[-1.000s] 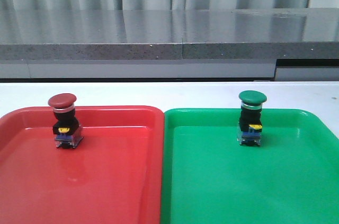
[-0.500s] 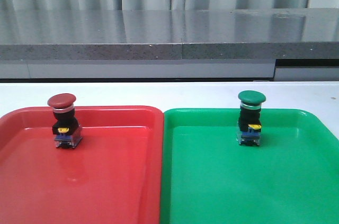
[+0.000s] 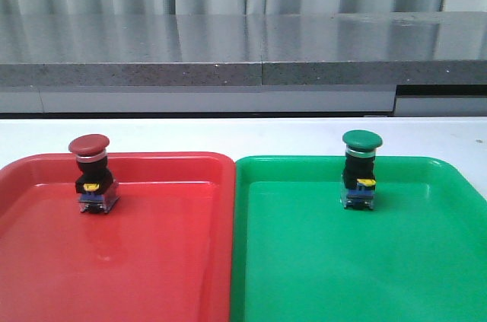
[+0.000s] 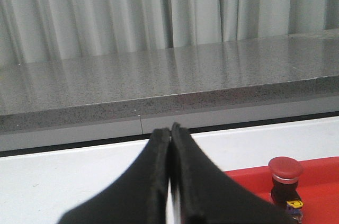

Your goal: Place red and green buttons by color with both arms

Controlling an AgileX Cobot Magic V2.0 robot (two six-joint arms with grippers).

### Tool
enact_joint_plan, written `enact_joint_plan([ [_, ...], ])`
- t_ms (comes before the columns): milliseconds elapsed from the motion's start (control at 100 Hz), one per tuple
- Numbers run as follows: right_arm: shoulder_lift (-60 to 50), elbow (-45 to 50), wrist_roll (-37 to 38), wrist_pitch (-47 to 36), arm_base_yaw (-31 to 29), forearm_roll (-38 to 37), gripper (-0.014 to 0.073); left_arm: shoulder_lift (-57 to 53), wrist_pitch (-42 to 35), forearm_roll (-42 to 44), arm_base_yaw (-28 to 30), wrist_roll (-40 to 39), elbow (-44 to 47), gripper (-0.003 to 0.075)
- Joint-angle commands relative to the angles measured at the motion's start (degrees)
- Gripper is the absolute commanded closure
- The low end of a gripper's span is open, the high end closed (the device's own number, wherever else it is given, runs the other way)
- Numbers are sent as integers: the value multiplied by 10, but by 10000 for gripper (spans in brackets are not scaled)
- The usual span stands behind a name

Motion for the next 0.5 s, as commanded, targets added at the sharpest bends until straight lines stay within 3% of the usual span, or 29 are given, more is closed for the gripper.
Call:
enact_joint_plan([
  [0,-32,22,-5,-63,-29,-7,661,-18,-42,-1,-3,-7,24,739],
  [160,-94,89,-24,-95,-61,14,661,-18,-42,-1,-3,-7,24,739],
  [350,-154,149,-119,-137,-65,95,661,-18,-42,-1,-3,-7,24,739],
  [490,-157,178,-124,-159,-66,97,661,-18,-42,-1,-3,-7,24,739],
])
